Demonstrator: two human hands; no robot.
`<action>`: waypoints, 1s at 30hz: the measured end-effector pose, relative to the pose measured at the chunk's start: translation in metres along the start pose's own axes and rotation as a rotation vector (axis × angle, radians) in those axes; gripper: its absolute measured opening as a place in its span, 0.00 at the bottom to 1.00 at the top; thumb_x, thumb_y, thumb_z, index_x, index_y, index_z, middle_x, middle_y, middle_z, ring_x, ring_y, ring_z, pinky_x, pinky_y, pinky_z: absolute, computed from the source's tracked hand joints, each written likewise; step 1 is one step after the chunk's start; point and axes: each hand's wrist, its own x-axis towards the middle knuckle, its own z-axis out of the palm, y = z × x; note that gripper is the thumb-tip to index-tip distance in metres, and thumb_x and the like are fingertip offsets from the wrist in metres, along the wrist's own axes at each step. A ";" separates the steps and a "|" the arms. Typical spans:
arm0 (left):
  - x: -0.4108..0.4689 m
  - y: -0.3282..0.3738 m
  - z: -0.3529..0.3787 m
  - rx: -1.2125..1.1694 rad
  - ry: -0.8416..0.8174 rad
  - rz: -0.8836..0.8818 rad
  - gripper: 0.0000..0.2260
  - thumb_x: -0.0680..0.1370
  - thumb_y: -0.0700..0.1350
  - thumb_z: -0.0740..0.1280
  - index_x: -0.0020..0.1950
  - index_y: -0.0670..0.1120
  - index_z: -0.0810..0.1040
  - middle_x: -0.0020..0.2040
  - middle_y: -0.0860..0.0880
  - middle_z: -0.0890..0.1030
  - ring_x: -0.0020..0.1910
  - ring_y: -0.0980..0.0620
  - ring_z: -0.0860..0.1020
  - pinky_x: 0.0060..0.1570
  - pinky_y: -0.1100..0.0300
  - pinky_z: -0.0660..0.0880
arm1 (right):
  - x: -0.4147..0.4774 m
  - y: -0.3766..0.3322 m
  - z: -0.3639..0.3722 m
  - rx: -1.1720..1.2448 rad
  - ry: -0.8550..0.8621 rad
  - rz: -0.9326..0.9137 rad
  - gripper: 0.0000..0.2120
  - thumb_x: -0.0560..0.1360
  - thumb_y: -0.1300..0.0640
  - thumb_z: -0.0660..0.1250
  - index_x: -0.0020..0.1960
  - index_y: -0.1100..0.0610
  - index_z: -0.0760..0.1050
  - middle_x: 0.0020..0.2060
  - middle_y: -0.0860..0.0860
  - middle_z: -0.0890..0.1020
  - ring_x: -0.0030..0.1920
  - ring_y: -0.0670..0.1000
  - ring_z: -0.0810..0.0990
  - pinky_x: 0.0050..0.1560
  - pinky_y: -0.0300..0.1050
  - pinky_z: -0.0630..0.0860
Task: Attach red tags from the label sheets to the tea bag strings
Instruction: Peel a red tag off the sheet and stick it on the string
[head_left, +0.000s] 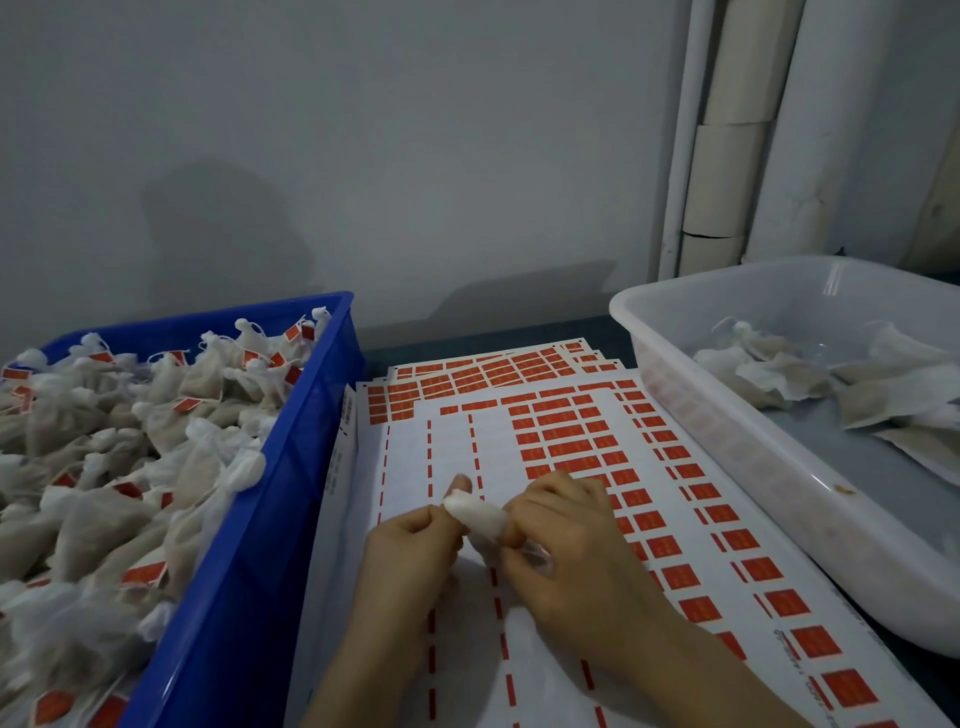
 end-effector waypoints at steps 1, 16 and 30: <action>0.000 0.001 0.000 -0.062 -0.038 -0.056 0.15 0.76 0.52 0.66 0.40 0.41 0.75 0.31 0.44 0.73 0.30 0.49 0.69 0.32 0.59 0.68 | 0.000 0.000 0.000 -0.010 0.006 -0.007 0.04 0.67 0.55 0.69 0.37 0.52 0.74 0.37 0.44 0.80 0.39 0.38 0.68 0.49 0.34 0.64; -0.008 0.001 0.010 -0.157 -0.050 0.214 0.05 0.69 0.55 0.67 0.41 0.58 0.81 0.33 0.67 0.81 0.39 0.59 0.78 0.32 0.72 0.70 | -0.002 0.001 0.003 -0.028 0.175 -0.103 0.05 0.72 0.53 0.66 0.41 0.52 0.78 0.37 0.44 0.82 0.40 0.42 0.76 0.51 0.33 0.66; -0.007 -0.001 0.009 -0.315 -0.026 0.218 0.16 0.64 0.56 0.66 0.45 0.51 0.84 0.43 0.51 0.85 0.50 0.48 0.82 0.58 0.47 0.75 | 0.005 -0.004 -0.006 -0.199 0.166 -0.424 0.12 0.73 0.53 0.68 0.49 0.60 0.82 0.43 0.53 0.85 0.44 0.50 0.83 0.52 0.42 0.78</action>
